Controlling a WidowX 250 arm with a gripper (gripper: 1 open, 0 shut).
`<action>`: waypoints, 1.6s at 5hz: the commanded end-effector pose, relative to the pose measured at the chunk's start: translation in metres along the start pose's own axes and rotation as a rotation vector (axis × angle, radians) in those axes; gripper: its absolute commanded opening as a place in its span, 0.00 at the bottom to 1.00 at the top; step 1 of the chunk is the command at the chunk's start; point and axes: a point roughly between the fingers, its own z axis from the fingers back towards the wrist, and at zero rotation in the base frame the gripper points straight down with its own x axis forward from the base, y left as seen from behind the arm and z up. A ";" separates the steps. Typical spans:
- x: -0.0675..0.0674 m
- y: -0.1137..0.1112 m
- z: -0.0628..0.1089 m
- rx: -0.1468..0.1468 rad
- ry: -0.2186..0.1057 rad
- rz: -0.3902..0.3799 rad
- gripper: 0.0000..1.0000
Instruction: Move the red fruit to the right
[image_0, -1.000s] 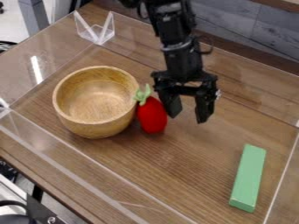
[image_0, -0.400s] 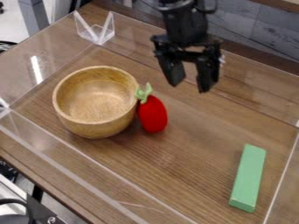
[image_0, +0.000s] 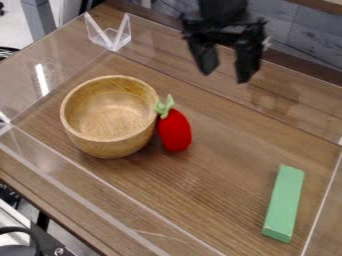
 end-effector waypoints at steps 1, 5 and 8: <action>0.013 0.009 0.019 0.029 -0.080 -0.001 1.00; 0.017 0.010 0.024 0.057 -0.071 0.042 1.00; 0.007 0.016 0.021 0.060 -0.030 -0.002 1.00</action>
